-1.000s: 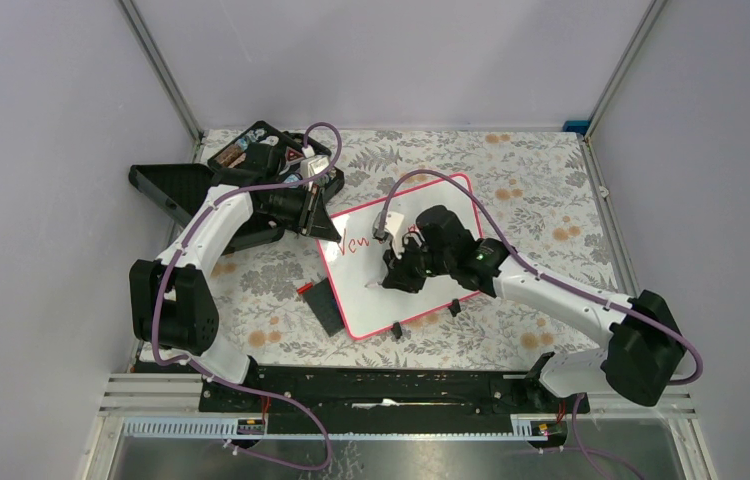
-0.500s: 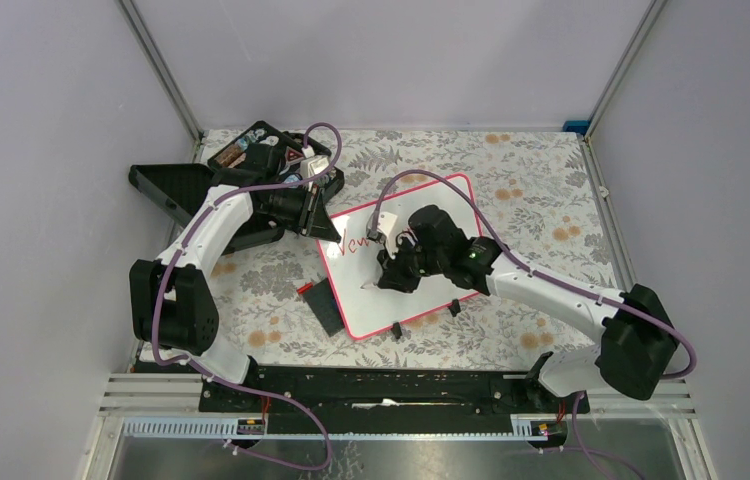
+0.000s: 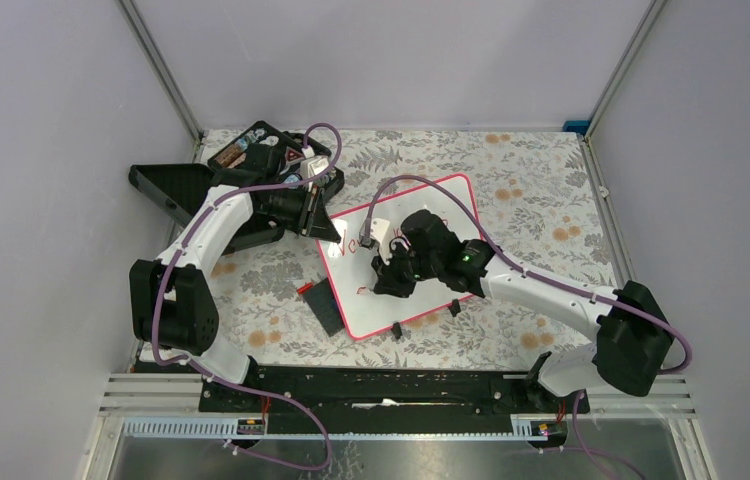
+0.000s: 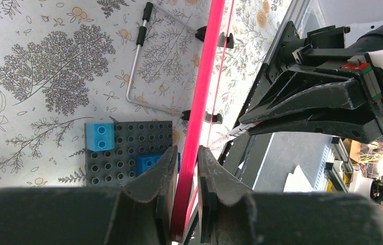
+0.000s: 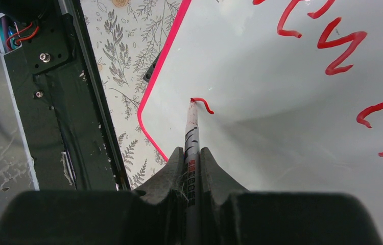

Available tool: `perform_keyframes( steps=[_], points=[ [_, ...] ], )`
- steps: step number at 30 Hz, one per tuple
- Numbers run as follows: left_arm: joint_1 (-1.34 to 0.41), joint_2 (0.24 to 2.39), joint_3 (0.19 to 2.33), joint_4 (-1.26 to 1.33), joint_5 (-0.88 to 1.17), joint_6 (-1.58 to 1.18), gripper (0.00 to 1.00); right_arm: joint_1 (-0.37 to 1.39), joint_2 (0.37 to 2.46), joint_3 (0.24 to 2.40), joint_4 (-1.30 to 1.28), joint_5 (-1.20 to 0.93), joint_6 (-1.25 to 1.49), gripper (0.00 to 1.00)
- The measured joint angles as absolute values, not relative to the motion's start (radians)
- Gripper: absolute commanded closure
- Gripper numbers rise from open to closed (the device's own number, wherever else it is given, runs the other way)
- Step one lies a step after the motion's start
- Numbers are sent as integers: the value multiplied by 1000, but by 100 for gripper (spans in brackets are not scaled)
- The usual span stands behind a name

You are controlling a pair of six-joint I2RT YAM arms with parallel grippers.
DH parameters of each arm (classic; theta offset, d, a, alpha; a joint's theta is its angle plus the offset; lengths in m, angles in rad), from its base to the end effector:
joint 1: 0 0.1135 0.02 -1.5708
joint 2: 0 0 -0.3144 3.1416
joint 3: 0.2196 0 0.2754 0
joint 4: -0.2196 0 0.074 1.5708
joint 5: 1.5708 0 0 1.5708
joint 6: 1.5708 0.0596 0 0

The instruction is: Write a sentence on the whiteboard

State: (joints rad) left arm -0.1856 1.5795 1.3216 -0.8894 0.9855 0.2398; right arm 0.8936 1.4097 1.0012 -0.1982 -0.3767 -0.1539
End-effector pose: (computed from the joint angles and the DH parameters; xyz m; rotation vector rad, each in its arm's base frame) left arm 0.3268 -0.1119 0.3199 0.7809 2.2978 -1.2799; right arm 0.2000 0.2837 0.2983 -1.3130 1.8270 0.8213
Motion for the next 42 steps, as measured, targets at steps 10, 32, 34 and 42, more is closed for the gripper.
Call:
perform_keyframes(
  steps=[10,32,34,42],
  points=[
    [-186,1579,1322,-889,986,240,100,896,1409,999,-201,-375,-172,100],
    [-186,1579,1322,-889,986,240,100,898,1371,984,-253,-309,-189,100],
    [-186,1579,1322,-889,986,240,100,898,1369,984,-253,-304,-186,100],
    [-186,1579,1322,-889,985,240,100,898,1368,984,-253,-296,-172,100]
  ],
)
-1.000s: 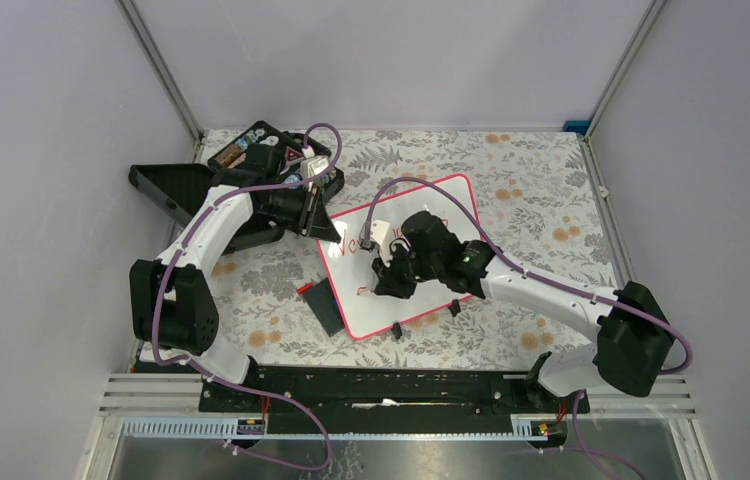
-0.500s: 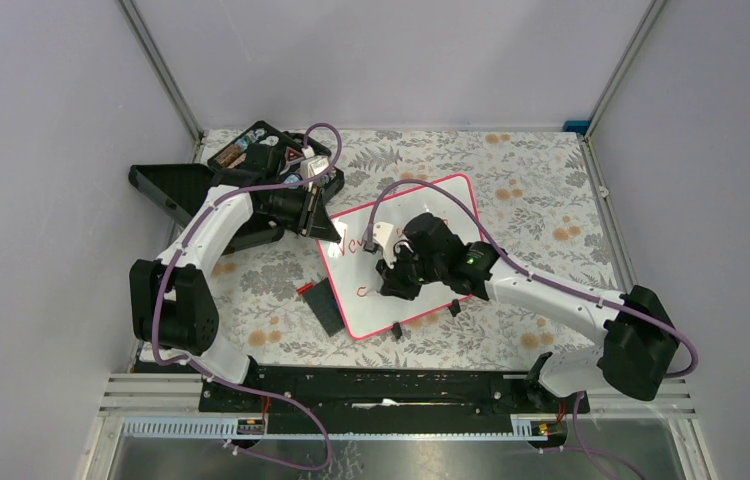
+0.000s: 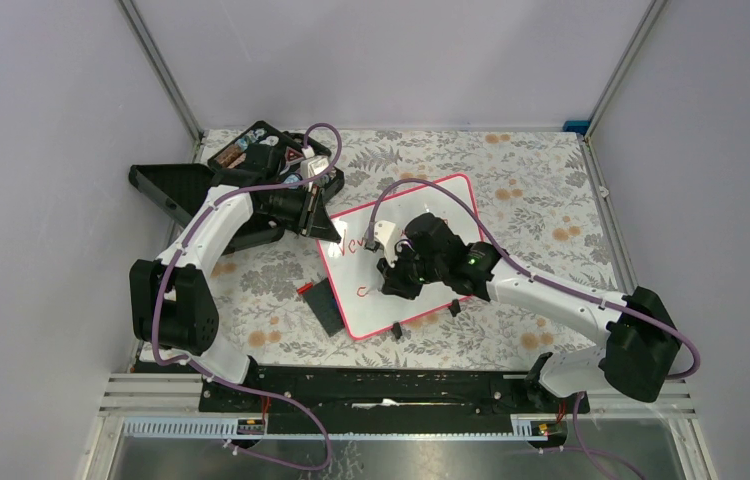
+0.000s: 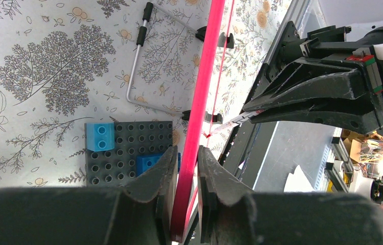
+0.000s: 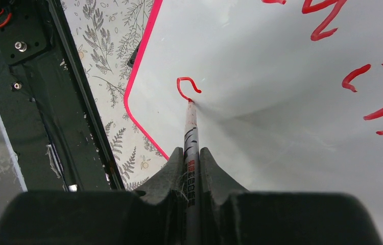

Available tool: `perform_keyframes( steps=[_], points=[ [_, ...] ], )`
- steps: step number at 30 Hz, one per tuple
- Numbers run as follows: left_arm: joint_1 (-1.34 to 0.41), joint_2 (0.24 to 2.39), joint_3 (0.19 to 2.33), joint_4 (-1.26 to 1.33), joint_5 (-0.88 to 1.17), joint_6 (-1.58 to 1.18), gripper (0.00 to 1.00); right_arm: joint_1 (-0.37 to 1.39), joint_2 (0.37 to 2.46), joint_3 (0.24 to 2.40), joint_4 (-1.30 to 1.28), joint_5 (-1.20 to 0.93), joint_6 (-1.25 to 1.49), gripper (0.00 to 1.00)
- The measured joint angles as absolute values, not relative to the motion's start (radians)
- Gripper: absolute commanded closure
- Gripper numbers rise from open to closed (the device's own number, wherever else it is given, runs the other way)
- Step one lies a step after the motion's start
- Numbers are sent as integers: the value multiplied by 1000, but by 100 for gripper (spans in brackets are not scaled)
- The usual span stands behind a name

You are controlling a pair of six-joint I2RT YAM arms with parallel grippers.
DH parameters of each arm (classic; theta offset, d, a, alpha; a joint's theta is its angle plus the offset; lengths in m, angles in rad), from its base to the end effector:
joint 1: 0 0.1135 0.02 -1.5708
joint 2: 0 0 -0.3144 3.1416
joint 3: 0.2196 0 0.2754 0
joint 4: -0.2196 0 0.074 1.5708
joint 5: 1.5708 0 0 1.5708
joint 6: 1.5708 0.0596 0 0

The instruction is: Write a sentence on the whiteboard

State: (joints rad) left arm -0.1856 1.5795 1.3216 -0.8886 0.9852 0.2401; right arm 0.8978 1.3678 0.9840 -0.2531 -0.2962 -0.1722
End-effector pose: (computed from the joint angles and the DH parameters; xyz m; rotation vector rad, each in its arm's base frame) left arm 0.3269 -0.1119 0.3199 0.7815 2.2970 -1.2791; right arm 0.1944 0.2717 0.2985 -1.3022 1.8629 0.7216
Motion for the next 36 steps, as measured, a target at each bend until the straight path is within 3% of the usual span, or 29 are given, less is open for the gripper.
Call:
perform_keyframes(
  steps=[36],
  points=[
    [-186,1581,1322,-888,986,240,100,857,1362,985,-239,-341,-139,100]
  ],
)
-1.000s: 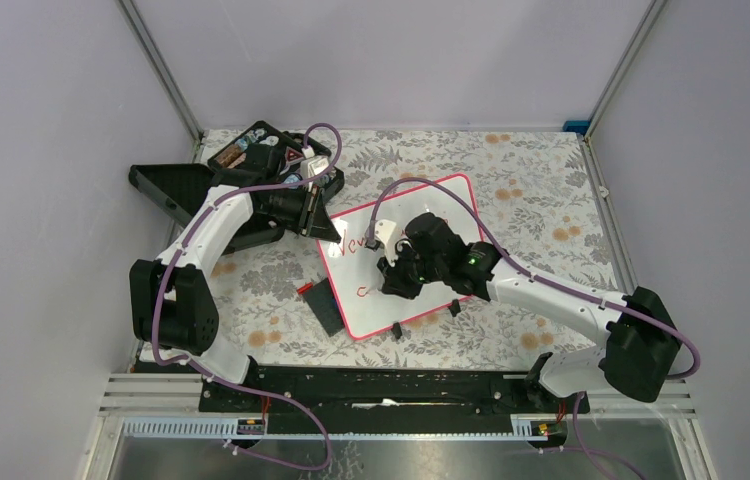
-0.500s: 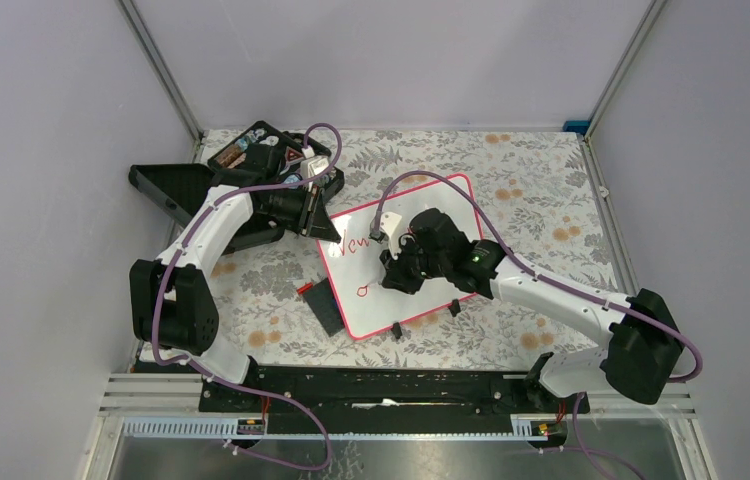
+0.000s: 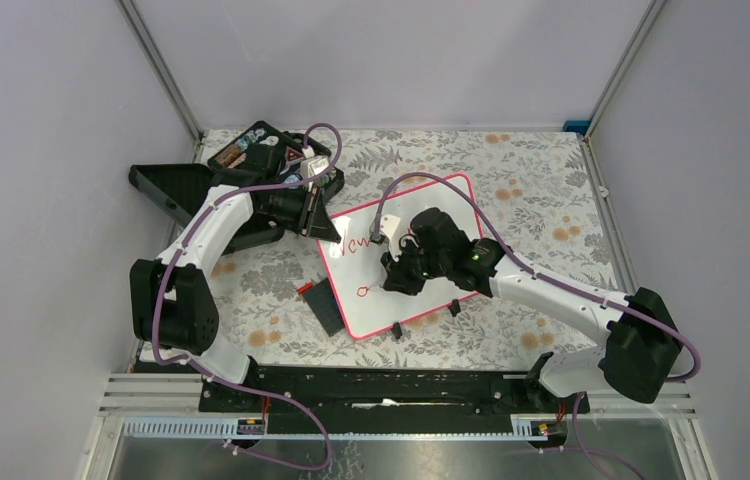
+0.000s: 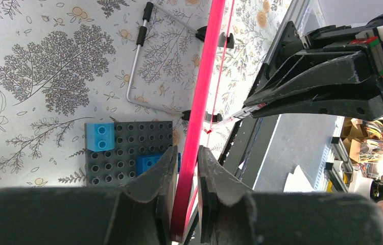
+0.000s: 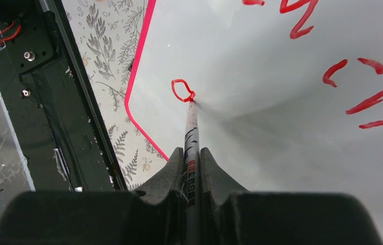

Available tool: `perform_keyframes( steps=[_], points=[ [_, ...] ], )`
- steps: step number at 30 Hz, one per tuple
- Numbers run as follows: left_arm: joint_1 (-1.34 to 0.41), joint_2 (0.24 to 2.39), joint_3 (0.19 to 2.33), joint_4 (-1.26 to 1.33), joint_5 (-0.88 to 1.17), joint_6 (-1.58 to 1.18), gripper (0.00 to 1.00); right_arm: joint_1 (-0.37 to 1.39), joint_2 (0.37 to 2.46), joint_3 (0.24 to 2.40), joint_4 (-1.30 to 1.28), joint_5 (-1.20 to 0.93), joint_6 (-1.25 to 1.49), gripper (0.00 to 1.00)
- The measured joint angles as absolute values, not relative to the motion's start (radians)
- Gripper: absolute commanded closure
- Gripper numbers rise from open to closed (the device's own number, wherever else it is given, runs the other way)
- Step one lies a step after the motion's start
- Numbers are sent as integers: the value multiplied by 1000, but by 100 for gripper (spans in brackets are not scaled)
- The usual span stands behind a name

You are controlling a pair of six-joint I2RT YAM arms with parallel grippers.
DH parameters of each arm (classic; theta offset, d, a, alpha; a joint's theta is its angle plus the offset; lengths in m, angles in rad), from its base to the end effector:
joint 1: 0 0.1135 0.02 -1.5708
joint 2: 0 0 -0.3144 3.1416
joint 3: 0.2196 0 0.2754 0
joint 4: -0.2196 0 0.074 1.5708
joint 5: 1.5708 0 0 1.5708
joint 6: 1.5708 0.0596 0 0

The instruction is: Write a sentence on the whiteboard

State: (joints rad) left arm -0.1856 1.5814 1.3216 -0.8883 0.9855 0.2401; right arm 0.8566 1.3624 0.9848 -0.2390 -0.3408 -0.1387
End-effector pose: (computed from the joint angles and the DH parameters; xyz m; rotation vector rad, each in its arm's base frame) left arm 0.3273 -0.1120 0.3193 0.7809 2.2983 -1.2802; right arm 0.2031 0.2648 0.3025 -1.2473 1.8776 0.7694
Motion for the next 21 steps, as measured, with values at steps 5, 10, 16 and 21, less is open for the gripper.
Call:
perform_keyframes(
  steps=[5,10,16,21],
  points=[
    [-186,1584,1322,-888,987,240,100,856,1367,985,-265,-353,-164,100],
    [-186,1586,1322,-887,989,240,100,856,1368,985,-287,-356,-186,100],
    [-186,1586,1322,-886,989,240,100,856,1365,985,-315,-356,-196,100],
    [-186,1586,1322,-886,990,240,100,851,1330,985,-329,-348,-199,100]
  ],
)
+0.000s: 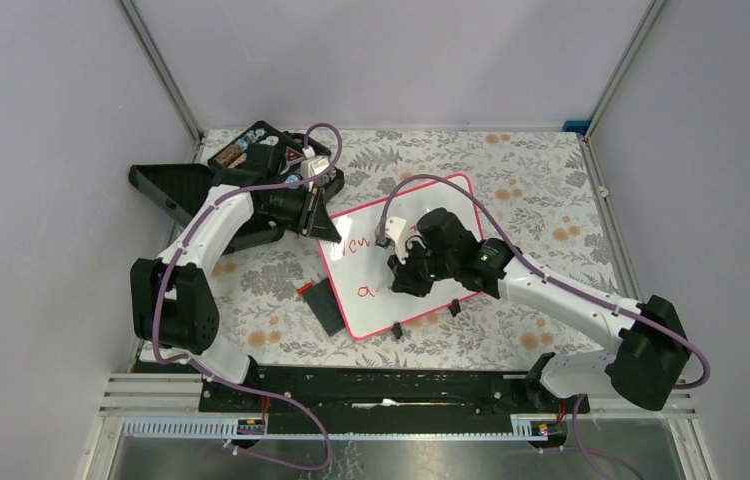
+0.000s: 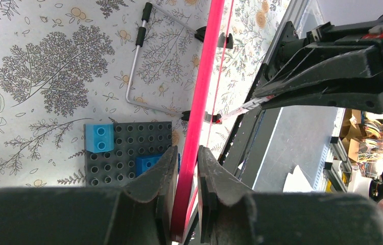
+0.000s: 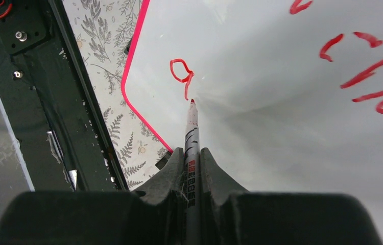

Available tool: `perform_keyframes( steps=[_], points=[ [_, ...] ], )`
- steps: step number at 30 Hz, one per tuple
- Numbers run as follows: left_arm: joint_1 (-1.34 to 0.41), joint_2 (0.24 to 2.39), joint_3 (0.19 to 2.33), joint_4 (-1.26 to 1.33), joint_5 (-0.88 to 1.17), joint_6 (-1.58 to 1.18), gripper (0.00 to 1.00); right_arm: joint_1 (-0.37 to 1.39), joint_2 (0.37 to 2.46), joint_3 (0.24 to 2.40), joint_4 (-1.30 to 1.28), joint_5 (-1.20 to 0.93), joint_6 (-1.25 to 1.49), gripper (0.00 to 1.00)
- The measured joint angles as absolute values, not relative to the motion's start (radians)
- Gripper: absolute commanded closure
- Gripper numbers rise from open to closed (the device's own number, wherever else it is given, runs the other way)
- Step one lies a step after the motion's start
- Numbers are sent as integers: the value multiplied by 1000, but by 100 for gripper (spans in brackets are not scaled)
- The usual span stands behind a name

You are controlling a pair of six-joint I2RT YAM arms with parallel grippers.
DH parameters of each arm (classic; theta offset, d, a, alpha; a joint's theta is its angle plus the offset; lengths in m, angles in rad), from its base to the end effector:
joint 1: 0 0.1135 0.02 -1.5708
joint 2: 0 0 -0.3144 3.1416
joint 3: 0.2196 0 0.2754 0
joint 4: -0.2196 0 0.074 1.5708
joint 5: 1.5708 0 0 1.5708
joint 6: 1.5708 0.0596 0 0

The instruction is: Write a sentence on the whiteboard

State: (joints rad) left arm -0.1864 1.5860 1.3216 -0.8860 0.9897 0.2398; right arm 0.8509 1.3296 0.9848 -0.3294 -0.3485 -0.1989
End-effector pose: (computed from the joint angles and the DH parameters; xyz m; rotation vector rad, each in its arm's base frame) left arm 0.3283 -0.1126 0.3181 0.7813 2.2979 -1.2869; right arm 0.1955 0.2538 0.3032 -1.3177 1.8880 0.7360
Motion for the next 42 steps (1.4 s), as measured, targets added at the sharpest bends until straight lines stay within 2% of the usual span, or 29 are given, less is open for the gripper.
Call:
perform_keyframes(
  steps=[42],
  points=[
    [-189,1589,1322,-882,989,240,100,816,1330,984,-334,-334,-221,100]
  ],
)
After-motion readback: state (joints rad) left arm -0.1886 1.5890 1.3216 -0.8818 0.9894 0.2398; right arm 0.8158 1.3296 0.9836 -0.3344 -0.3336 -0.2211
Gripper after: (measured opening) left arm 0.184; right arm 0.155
